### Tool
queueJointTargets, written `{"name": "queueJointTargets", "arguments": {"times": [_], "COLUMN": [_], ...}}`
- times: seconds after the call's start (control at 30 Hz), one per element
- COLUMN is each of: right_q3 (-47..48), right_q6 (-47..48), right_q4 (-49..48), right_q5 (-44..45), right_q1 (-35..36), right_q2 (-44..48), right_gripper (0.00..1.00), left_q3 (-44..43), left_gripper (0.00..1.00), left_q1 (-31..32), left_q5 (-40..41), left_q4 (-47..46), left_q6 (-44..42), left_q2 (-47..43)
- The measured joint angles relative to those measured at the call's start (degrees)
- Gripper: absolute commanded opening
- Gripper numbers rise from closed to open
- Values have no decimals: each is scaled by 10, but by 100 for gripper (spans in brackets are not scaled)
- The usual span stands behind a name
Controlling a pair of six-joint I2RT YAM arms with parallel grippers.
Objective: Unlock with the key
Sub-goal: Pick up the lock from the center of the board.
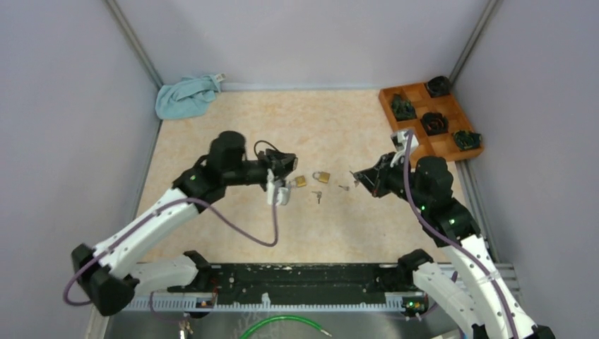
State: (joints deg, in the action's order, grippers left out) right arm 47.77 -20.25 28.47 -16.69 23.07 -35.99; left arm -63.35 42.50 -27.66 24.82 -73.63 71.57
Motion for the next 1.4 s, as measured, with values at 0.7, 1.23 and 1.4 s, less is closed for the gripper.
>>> {"name": "queueJointTargets", "arguments": {"times": [0.7, 1.23, 1.4], "right_q3": [38, 78, 81], "right_q6": [9, 72, 81], "right_q4": [-153, -187, -190], "right_q5": [-144, -51, -43], "right_q1": [90, 178, 181], "right_q2": [-96, -178, -185], "right_gripper": [0, 0, 0], "left_q3": [200, 200, 200], "left_gripper": [0, 0, 0], "left_q1": [-3, -3, -3], "left_q5": [-127, -68, -65], "left_q4": [-298, -330, -330], "left_q6": [-34, -30, -34], "left_q2": [-202, -162, -162]}}
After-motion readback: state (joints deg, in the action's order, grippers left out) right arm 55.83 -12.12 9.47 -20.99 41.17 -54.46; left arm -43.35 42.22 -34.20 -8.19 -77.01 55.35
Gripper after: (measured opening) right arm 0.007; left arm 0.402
